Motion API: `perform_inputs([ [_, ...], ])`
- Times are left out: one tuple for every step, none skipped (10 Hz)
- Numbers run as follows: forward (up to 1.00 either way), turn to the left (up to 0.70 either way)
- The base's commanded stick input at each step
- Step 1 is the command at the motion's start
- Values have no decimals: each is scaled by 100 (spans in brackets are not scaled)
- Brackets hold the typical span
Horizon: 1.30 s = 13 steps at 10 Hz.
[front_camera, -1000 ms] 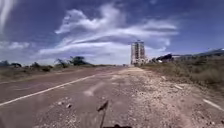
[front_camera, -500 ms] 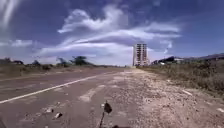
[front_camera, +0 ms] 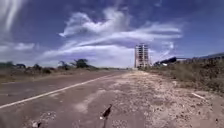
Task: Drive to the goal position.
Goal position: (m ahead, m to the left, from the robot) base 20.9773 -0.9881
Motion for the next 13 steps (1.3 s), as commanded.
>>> perform_inputs([
  [81, 0],
  [85, 0],
  [85, 0],
  [88, -2],
  [95, -7],
  [100, -38],
  [100, -39],
  [100, -40],
  [100, -40],
  [100, -40],
  [100, -40],
  [100, -40],
  [100, -40],
])
